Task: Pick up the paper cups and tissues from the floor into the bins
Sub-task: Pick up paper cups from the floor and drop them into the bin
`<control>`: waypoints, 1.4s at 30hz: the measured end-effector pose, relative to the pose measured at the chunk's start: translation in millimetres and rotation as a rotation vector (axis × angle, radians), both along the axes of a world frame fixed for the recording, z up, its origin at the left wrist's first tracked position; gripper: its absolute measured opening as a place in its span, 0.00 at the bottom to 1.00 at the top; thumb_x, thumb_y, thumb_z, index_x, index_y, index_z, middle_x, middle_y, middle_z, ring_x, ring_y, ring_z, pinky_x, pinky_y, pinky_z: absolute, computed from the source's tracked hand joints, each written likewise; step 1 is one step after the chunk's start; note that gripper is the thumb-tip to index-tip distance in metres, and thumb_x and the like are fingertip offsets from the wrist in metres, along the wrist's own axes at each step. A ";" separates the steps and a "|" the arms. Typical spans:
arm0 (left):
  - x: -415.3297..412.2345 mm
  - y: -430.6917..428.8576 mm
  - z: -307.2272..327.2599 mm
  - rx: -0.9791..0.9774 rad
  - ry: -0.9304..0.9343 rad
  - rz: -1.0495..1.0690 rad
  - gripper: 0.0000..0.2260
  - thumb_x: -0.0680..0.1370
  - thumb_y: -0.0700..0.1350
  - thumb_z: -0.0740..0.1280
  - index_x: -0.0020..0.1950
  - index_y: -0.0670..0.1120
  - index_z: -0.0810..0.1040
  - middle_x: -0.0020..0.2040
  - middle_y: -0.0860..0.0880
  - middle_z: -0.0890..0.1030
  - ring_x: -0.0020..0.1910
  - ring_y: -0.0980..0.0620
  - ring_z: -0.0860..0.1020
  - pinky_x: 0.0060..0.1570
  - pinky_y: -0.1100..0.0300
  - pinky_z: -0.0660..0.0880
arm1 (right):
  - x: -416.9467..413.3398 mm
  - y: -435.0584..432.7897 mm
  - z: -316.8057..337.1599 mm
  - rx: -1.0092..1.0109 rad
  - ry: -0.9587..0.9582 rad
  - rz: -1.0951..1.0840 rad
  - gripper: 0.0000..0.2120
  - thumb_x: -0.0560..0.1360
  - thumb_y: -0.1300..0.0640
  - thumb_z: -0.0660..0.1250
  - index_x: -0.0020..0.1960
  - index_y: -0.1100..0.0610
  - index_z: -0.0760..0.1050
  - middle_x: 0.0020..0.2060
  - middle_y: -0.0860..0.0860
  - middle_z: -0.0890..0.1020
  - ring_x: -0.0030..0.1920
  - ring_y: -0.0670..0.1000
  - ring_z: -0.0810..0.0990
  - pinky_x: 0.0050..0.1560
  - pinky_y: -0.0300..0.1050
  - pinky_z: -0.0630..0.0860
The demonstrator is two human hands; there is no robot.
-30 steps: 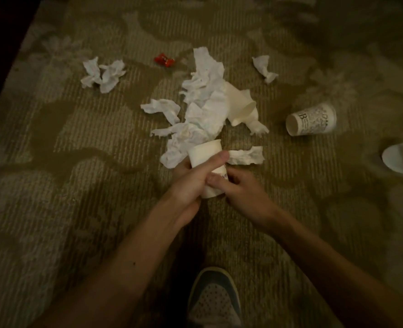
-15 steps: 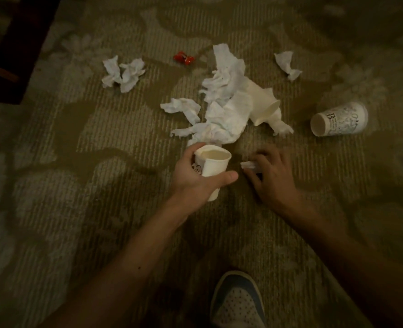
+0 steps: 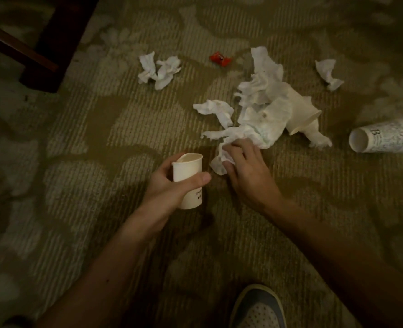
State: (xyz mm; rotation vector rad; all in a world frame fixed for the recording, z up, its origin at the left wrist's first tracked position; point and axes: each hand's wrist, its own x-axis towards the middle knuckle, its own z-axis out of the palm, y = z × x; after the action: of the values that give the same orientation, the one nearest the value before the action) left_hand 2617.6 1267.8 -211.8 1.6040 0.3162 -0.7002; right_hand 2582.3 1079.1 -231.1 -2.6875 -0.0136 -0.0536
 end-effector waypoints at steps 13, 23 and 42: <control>0.3 16.8 2.9 -0.114 0.078 0.140 0.33 0.54 0.58 0.80 0.57 0.52 0.79 0.47 0.50 0.86 0.47 0.50 0.85 0.38 0.57 0.79 | 10.9 24.4 -17.4 -0.171 0.122 0.142 0.10 0.77 0.58 0.67 0.54 0.64 0.76 0.52 0.62 0.79 0.54 0.61 0.75 0.58 0.54 0.70; 16.4 0.2 24.1 -0.297 0.128 0.129 0.31 0.56 0.56 0.82 0.55 0.47 0.79 0.43 0.47 0.85 0.45 0.51 0.84 0.44 0.51 0.82 | -13.7 7.3 20.4 -0.011 -0.168 -0.134 0.20 0.79 0.44 0.60 0.45 0.61 0.77 0.46 0.57 0.77 0.49 0.55 0.72 0.51 0.52 0.70; 18.6 10.3 15.0 -0.371 0.139 0.196 0.28 0.58 0.54 0.78 0.54 0.46 0.79 0.41 0.48 0.85 0.44 0.51 0.84 0.44 0.52 0.82 | 38.4 -28.4 -7.9 0.040 0.171 -0.040 0.18 0.78 0.49 0.65 0.57 0.64 0.76 0.53 0.61 0.80 0.56 0.59 0.75 0.57 0.49 0.67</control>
State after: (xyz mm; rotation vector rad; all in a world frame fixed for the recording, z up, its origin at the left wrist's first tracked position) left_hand 2636.2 1278.1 -196.8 1.1582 0.4130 -0.6757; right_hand 2620.6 1050.6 -239.0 -2.6436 0.0937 0.1615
